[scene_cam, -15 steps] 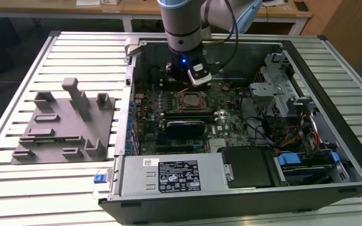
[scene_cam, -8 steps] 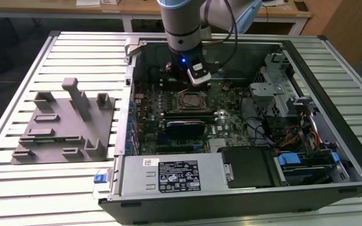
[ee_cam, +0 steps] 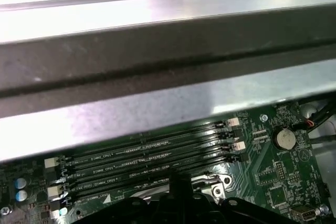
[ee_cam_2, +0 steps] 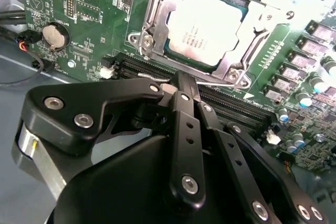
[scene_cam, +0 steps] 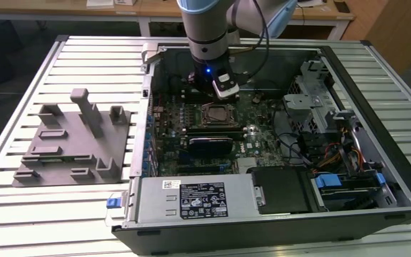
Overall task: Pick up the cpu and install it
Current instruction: 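Install the first cpu locking lever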
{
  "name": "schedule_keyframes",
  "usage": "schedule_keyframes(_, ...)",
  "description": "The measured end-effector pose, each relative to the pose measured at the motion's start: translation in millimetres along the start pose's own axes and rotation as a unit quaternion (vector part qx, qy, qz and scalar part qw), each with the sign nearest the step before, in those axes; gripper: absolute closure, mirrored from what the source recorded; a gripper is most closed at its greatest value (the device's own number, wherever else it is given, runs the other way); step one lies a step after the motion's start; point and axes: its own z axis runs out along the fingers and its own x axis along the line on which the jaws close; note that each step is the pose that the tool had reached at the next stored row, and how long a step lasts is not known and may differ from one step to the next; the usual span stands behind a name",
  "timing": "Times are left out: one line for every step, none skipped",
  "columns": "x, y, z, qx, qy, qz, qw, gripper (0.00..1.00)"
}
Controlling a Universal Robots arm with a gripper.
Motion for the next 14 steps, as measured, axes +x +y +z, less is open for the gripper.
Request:
schedule_keyframes(0.1,-0.2,1.0,-0.0002,-0.001,0.0,1.0,0.89)
schedule_keyframes(0.3,-0.4,1.9,-0.0005,-0.0021,0.0,1.0,0.89)
schedule_keyframes(0.4,-0.5,2.7,-0.0007,-0.0032,-0.001,1.0,0.89)
schedule_keyframes(0.4,-0.6,3.1,-0.0008,-0.0037,-0.001,1.0,0.89)
schedule_keyframes(0.4,-0.7,3.3,-0.0007,-0.0038,-0.001,1.0,0.89)
schedule_keyframes(0.2,-0.6,3.5,-0.0005,-0.0039,0.0,1.0,0.89)
schedule_keyframes(0.0,-0.6,3.7,-0.0002,-0.0042,0.001,1.0,0.89)
schedule_keyframes(-0.2,-0.5,4.0,0.0003,-0.0049,0.004,1.0,0.89)
schedule_keyframes(-0.3,-0.3,4.2,0.0012,-0.0059,0.009,0.9999,0.89)
schedule_keyframes(-0.3,-0.1,4.4,0.0022,-0.0069,0.014,0.9999,0.89)
schedule_keyframes(-0.4,-0.1,4.5,0.0026,-0.0074,0.016,0.9998,0.89)
schedule_keyframes(-0.4,-0.1,4.4,0.0026,-0.0074,0.016,0.9998,0.89)
schedule_keyframes(-0.3,-0.2,4.4,0.0027,-0.0074,0.016,0.9998,0.89)
schedule_keyframes(-0.3,-0.1,4.4,0.0027,-0.0074,0.016,0.9998,0.89)
